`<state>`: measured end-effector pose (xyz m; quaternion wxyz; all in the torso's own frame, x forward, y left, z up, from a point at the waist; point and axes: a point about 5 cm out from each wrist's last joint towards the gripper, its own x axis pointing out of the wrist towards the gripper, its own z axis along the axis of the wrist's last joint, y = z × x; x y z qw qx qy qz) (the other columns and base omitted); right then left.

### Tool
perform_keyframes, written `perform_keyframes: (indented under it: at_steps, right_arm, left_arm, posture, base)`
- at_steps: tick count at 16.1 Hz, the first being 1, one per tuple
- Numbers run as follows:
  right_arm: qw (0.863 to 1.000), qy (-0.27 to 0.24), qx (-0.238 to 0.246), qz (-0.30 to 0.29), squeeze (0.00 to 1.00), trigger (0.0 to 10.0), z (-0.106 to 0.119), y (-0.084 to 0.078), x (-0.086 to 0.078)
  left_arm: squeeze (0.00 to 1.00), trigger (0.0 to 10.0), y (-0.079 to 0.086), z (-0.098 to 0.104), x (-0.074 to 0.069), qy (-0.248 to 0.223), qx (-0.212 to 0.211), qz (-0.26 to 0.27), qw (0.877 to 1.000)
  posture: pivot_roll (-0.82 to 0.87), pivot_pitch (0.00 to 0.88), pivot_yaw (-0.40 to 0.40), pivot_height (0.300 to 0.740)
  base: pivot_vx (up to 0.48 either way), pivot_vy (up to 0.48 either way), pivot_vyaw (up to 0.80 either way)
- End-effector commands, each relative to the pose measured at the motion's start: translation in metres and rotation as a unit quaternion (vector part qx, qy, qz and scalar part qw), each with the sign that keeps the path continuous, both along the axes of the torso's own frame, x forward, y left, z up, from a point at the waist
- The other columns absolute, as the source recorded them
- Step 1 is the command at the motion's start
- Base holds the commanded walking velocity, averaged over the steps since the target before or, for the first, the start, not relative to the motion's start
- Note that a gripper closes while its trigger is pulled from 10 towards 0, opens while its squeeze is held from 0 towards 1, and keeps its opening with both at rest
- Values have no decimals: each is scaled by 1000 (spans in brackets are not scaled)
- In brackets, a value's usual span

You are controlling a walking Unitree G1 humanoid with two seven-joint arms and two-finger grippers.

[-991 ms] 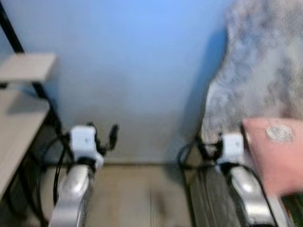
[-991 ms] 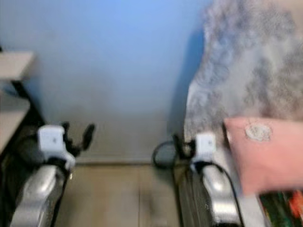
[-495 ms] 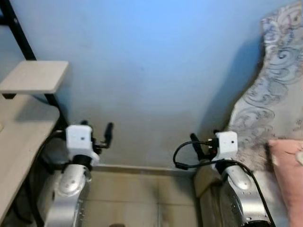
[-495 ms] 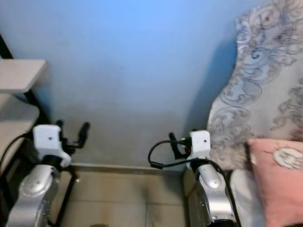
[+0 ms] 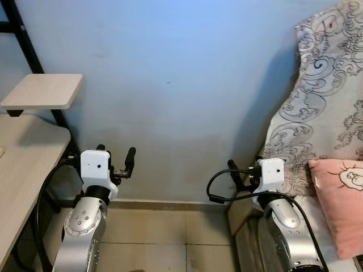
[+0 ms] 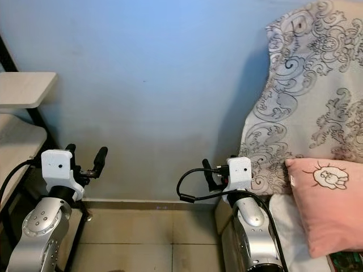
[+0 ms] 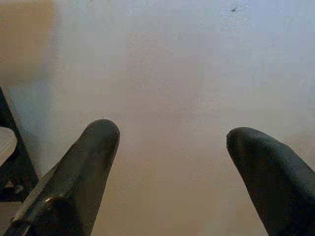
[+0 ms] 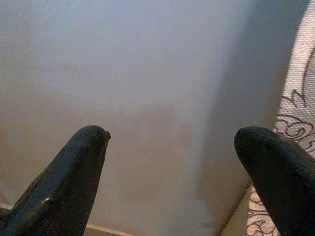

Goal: Clean up the room

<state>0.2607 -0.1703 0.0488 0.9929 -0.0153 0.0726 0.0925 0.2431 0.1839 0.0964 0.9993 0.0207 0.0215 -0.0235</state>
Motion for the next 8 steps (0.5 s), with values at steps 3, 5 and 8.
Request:
perform_keyframes:
  at_steps: [3, 5, 8]
  right_arm:
    - [1000, -9, -5, -8, 0, 10000, 5, -5, 1]
    - [1000, -9, -5, -8, 0, 10000, 5, -5, 1]
    - [1000, -9, -5, -8, 0, 10000, 5, -5, 1]
  left_arm:
    - [0, 10000, -2, 2, 3, -5, 2, -6, 1000]
    - [0, 10000, -2, 2, 3, -5, 2, -6, 1000]
    - [0, 10000, -2, 2, 3, -5, 2, -6, 1000]
  posture:
    - [36, 0, -30, 740]
    - [36, 0, -30, 740]
    - [36, 0, -30, 740]
  base:
    - [0, 0, 0]
    - [0, 0, 0]
    - [0, 0, 0]
